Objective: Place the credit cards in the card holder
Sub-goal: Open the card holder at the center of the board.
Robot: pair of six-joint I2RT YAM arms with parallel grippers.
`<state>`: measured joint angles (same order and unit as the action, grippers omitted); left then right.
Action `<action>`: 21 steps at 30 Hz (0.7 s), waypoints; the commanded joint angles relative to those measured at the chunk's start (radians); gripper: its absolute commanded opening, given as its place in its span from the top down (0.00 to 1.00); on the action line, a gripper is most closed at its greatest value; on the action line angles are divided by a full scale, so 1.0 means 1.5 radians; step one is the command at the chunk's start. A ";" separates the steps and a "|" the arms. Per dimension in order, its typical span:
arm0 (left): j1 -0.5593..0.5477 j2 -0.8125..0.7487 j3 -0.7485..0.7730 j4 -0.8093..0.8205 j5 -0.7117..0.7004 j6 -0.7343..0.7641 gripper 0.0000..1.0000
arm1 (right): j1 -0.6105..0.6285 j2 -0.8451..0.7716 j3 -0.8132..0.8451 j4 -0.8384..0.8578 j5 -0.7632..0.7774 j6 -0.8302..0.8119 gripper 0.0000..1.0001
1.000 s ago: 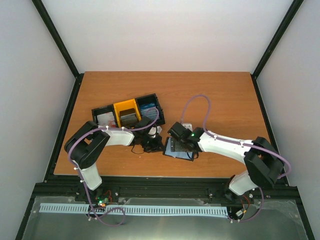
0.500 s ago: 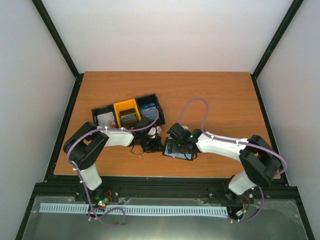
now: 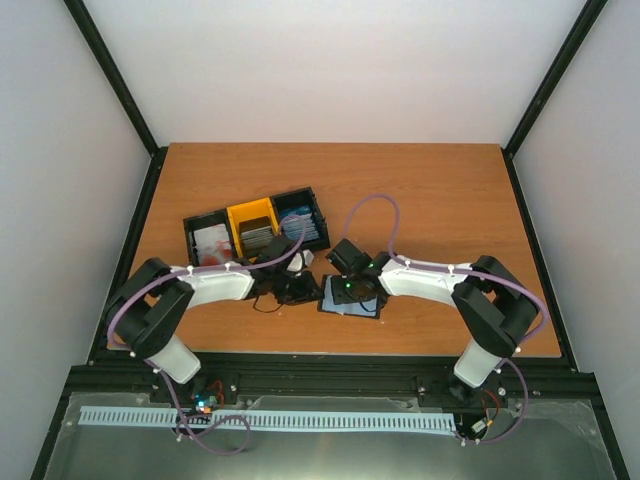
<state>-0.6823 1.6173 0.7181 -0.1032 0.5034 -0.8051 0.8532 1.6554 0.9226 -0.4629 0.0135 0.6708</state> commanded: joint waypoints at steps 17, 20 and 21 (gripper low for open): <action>0.192 -0.238 0.075 -0.152 -0.165 0.044 0.40 | -0.067 -0.121 0.094 -0.051 0.019 -0.061 0.34; 0.237 -0.200 0.169 -0.223 -0.146 0.130 0.35 | -0.094 -0.116 0.128 -0.069 0.003 -0.087 0.34; 0.245 -0.185 0.196 -0.240 -0.143 0.165 0.34 | -0.099 -0.112 0.136 -0.072 0.000 -0.095 0.34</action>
<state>-0.3729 1.2907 0.8406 -0.3313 0.2672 -0.7536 0.7403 1.4849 1.0733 -0.5304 0.0177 0.5766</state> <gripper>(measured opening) 0.644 0.664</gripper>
